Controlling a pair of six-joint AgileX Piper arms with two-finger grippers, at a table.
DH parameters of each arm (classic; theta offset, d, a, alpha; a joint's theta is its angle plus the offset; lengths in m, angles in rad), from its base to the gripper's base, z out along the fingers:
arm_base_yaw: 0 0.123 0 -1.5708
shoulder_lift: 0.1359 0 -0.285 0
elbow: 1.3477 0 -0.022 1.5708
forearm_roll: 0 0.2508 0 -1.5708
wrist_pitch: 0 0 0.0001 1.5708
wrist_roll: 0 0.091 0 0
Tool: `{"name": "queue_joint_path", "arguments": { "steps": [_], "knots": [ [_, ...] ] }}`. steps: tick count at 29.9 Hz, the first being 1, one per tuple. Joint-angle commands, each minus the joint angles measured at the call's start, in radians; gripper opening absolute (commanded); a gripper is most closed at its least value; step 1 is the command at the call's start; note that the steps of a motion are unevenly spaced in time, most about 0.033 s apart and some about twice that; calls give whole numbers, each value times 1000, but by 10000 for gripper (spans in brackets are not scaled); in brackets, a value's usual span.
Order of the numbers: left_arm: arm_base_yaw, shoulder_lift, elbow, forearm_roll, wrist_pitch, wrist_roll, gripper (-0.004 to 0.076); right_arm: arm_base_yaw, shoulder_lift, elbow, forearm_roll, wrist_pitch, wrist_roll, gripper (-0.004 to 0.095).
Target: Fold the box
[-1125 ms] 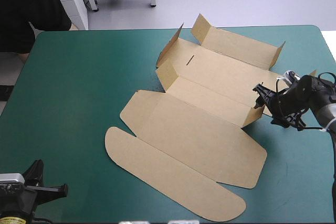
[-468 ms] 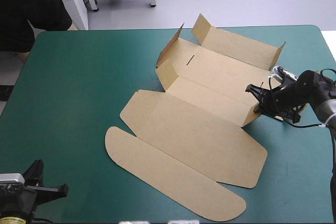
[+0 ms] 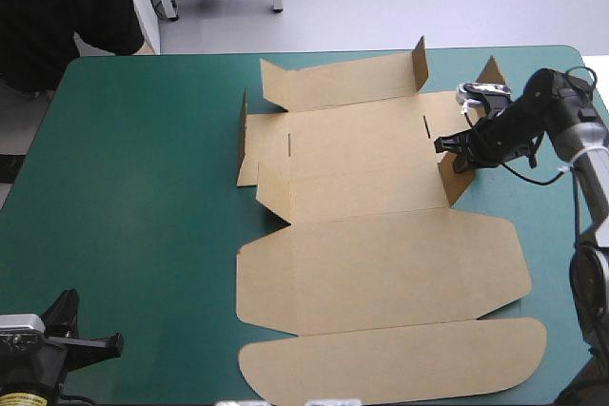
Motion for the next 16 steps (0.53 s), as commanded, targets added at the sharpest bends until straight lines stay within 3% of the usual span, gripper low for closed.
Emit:
{"name": "queue_joint_path", "arguments": {
  "steps": [1, 11, 16],
  "knots": [
    [-8, 15, -27, 4, -73, -6, -10, 71, 34, -158, -74, 60, -105, -13],
    [-8, 15, -27, 4, -73, -6, -10, 291, 163, -399, -210, 56, -349, -15],
    [-8, 15, -27, 4, -73, -6, -10, 385, 170, -422, -235, -2, -592, -15]
  ]
}}
